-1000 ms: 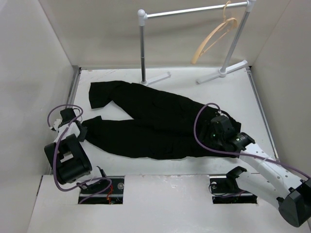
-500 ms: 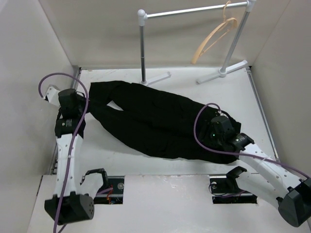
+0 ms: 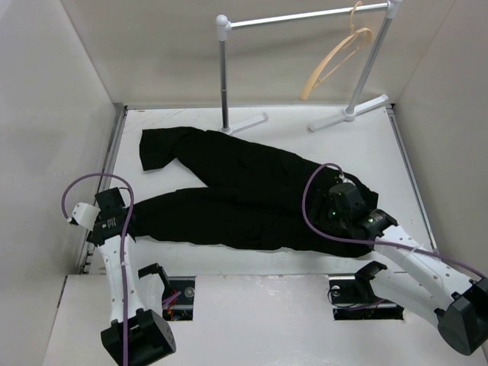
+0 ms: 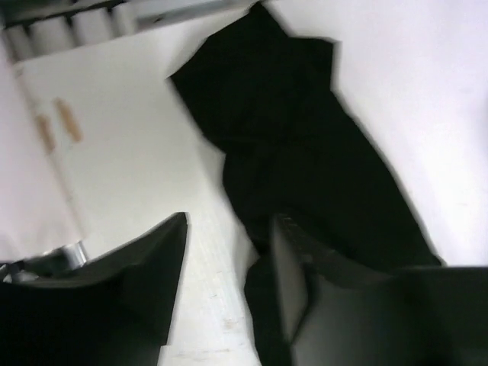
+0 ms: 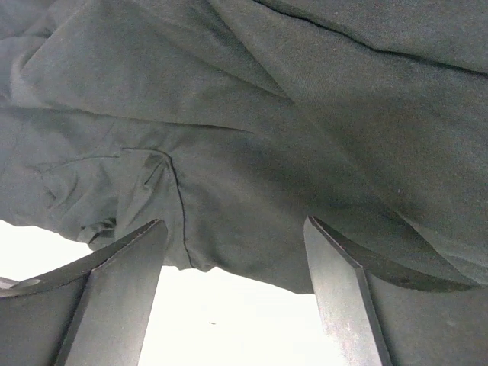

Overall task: Place the trousers on the hanger
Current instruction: Flatten out the trousers at the center of the board.

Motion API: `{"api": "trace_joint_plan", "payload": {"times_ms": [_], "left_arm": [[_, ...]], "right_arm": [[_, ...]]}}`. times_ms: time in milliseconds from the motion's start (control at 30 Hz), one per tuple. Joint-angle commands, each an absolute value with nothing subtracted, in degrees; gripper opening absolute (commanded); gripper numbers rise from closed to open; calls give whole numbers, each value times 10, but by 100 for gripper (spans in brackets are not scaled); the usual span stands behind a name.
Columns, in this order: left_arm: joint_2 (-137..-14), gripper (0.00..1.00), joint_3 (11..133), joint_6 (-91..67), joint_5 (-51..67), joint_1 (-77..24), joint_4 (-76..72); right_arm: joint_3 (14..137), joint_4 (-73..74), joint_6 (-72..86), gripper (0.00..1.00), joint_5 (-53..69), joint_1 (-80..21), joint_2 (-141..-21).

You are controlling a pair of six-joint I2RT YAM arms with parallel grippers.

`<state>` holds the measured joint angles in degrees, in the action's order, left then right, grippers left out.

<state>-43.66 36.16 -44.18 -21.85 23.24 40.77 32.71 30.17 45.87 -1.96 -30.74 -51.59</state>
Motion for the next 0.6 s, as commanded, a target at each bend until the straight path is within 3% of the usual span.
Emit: {"api": "trace_joint_plan", "payload": {"times_ms": [0, 67, 133, 233, 267, 300, 367, 500, 567], "left_arm": [[-418, 53, 383, -454, -278, 243, 431], [-420, 55, 416, -453, -298, 238, 421], [-439, 56, 445, -450, -300, 216, 403], [-495, 55, 455, -453, -277, 156, 347], [-524, 55, 455, -457, -266, 134, 327], [-559, 54, 457, -461, -252, 114, 301], [-629, 54, 472, -467, -219, 85, 260], [-792, 53, 532, -475, -136, 70, 164], [-860, 53, 564, -492, -107, 77, 135]], "right_arm": [[326, 310, 457, 79, -29, -312, -495], [330, 326, 457, 79, -37, -312, -486], [334, 339, 460, 68, -45, -311, -482], [340, 349, 464, 21, -43, -312, -490], [344, 354, 467, 13, -40, -312, -501], [348, 361, 469, 12, -40, -319, -512], [352, 366, 481, 16, -45, -343, -522], [345, 374, 520, 50, -65, -370, -517], [339, 377, 530, 59, -69, -370, -517]]}}
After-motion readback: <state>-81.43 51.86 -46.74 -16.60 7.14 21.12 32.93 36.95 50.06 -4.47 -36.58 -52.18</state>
